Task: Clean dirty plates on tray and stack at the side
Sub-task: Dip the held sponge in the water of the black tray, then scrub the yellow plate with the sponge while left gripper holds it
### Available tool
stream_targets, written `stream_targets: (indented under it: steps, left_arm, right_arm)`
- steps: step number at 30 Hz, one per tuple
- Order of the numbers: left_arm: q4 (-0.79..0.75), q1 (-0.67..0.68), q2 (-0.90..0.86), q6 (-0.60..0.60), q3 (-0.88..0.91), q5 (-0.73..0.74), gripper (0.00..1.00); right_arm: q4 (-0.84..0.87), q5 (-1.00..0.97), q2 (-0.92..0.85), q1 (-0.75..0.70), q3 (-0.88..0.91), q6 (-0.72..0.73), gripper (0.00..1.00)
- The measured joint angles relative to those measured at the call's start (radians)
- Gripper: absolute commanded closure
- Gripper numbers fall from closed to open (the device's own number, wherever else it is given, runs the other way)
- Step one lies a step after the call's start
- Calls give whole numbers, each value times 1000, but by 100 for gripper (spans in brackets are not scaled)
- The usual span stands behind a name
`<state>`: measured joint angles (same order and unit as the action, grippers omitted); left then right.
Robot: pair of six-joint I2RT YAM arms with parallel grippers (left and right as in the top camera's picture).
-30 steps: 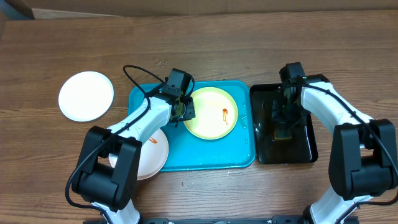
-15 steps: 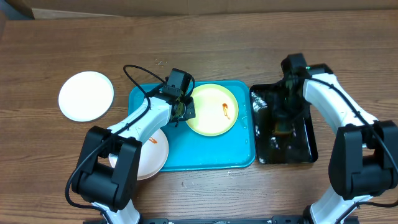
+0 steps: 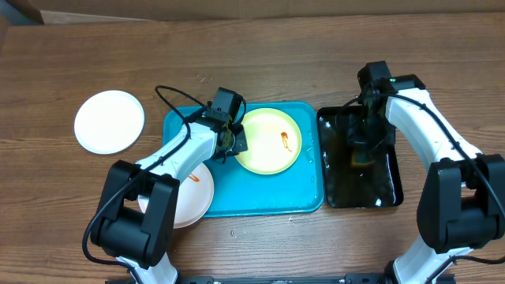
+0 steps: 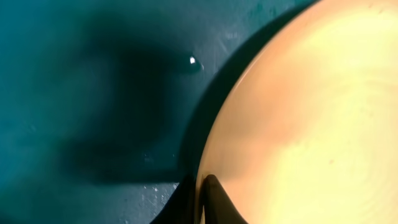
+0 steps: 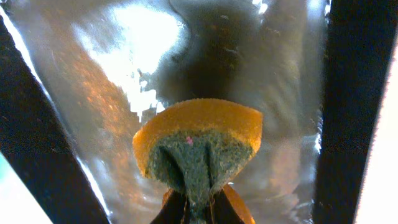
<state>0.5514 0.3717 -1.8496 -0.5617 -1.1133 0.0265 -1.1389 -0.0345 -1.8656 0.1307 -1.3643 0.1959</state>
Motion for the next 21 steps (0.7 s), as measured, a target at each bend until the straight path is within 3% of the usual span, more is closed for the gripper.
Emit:
stream_targets:
  steps: [3,6,21]
  left_arm:
    - [8,0,0,-8,4,10,75]
    - [-8,-1,0,-11,6,-6,96]
    - [17,-7,0,-13,5,79,96]
  right_arm:
    - [-12,-9,0,0,-11,-1,96]
    - [-14,-13,0,0,-13,-2,96]
    - [-159,-5,-2,4,-216,-5,96]
